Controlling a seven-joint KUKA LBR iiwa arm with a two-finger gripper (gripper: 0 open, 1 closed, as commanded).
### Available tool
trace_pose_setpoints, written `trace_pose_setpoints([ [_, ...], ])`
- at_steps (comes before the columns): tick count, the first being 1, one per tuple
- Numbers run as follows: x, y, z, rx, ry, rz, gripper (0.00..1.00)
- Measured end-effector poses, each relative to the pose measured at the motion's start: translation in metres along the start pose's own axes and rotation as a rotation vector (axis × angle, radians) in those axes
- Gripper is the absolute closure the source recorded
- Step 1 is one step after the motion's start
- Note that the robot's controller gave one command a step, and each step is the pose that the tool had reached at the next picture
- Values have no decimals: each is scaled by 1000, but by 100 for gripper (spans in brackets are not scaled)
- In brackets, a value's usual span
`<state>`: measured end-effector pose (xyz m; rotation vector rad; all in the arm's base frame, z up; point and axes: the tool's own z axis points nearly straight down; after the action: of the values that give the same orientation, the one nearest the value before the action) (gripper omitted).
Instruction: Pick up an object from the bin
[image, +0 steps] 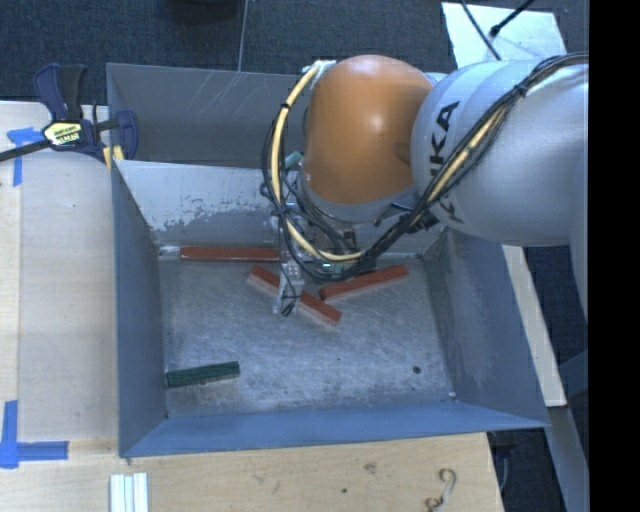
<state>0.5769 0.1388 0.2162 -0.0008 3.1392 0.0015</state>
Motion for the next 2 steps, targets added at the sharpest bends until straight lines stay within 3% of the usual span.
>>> trace_pose_setpoints([
  [1, 0, -1, 0, 0, -1, 2, 100],
  [2, 30, -36, 25, 3, 4, 46, 100],
])
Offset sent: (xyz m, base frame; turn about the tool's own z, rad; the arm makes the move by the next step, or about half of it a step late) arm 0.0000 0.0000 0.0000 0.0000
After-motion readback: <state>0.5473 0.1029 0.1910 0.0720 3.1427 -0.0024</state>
